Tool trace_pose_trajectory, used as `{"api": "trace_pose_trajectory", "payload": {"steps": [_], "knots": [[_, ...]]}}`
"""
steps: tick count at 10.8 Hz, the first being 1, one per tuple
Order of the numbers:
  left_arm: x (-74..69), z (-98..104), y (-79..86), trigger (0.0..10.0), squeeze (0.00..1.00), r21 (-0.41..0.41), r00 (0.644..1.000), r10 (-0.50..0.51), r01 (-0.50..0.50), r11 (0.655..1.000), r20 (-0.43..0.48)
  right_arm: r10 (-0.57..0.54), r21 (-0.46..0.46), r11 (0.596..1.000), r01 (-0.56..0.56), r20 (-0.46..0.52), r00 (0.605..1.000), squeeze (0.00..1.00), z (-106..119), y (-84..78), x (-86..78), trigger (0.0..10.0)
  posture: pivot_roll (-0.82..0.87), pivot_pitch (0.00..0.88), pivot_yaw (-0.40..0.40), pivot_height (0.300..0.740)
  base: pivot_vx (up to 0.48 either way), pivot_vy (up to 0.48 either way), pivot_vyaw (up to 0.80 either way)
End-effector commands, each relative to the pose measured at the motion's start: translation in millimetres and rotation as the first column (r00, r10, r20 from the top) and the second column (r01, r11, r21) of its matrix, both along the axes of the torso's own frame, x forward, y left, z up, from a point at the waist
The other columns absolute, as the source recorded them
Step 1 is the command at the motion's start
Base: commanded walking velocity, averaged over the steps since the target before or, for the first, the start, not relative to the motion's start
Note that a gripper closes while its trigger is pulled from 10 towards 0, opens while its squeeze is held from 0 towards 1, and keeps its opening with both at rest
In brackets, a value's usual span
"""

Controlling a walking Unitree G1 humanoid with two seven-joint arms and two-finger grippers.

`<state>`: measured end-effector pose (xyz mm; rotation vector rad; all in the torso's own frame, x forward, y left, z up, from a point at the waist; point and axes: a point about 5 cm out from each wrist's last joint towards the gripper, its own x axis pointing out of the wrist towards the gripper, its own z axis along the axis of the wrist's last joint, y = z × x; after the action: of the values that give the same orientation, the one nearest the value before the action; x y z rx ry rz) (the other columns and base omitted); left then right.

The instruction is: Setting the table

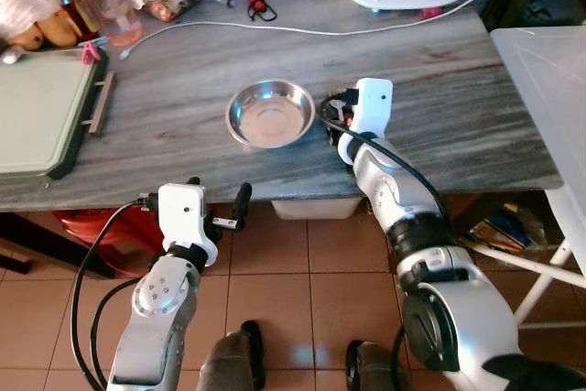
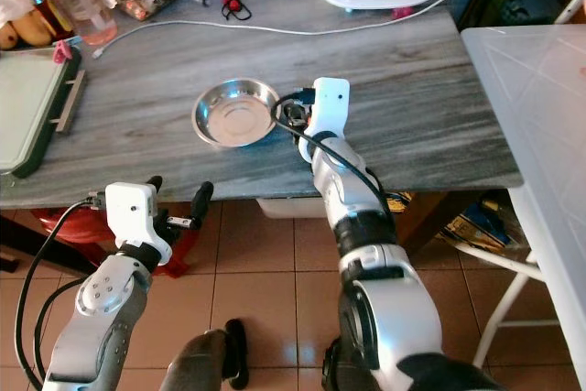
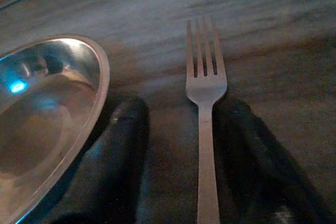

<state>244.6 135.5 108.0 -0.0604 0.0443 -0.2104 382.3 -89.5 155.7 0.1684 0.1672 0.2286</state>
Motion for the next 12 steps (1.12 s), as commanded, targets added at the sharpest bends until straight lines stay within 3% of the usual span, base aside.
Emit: {"api": "trace_pose_trajectory", "payload": {"steps": [1,2,5,6,7,9,12], "knots": [[-0.5,-4.3,0.6,10.0,0.00,0.008,1.000,0.004,-0.004,1.000,-0.020,-0.007,-0.015,1.000,0.007,-0.013,1.000,0.99,-4.2,-1.8,-3.0,10.0,0.04,0.214,0.081,0.740,0.000,0.000,0.00],[-0.2,-4.3,0.5,10.0,0.00,0.009,1.000,0.005,-0.005,1.000,-0.019,-0.020,0.000,1.000,0.020,0.023,1.000,0.89,-0.9,-5.8,-4.2,10.0,0.04,0.214,0.082,0.740,0.000,0.000,0.00],[0.9,-3.0,0.9,10.0,0.00,0.005,1.000,0.011,-0.011,1.000,-0.009,-0.070,0.034,0.997,0.066,0.128,0.989,0.81,10.7,-17.4,-8.5,10.0,0.04,0.204,0.080,0.740,0.000,0.000,0.00],[0.8,-2.5,2.2,10.0,0.00,0.001,1.000,0.025,-0.025,1.000,0.000,-0.082,0.031,0.996,0.078,0.173,0.982,0.57,14.5,-22.4,-12.8,10.0,0.04,0.189,0.077,0.740,0.000,0.000,0.00],[0.8,-3.1,3.5,10.0,0.00,-0.004,0.999,0.051,-0.051,0.999,-0.006,-0.084,0.026,0.996,0.080,0.230,0.970,0.00,19.8,-25.8,-19.2,10.0,0.04,0.181,0.074,0.740,0.000,0.000,0.00],[1.4,-3.8,7.7,10.0,0.00,-0.020,0.997,0.080,-0.081,0.997,-0.017,-0.057,-0.055,0.995,0.080,0.336,0.940,0.00,25.0,-31.2,-38.7,10.0,0.04,0.160,0.067,0.740,0.000,0.000,0.00],[1.6,-3.6,14.2,10.0,0.00,-0.019,0.994,0.107,-0.107,0.994,-0.014,-0.069,-0.186,0.972,0.143,0.354,0.933,0.00,13.3,-55.3,-71.9,10.0,0.02,0.123,0.056,0.740,-0.274,0.000,0.00]]}}
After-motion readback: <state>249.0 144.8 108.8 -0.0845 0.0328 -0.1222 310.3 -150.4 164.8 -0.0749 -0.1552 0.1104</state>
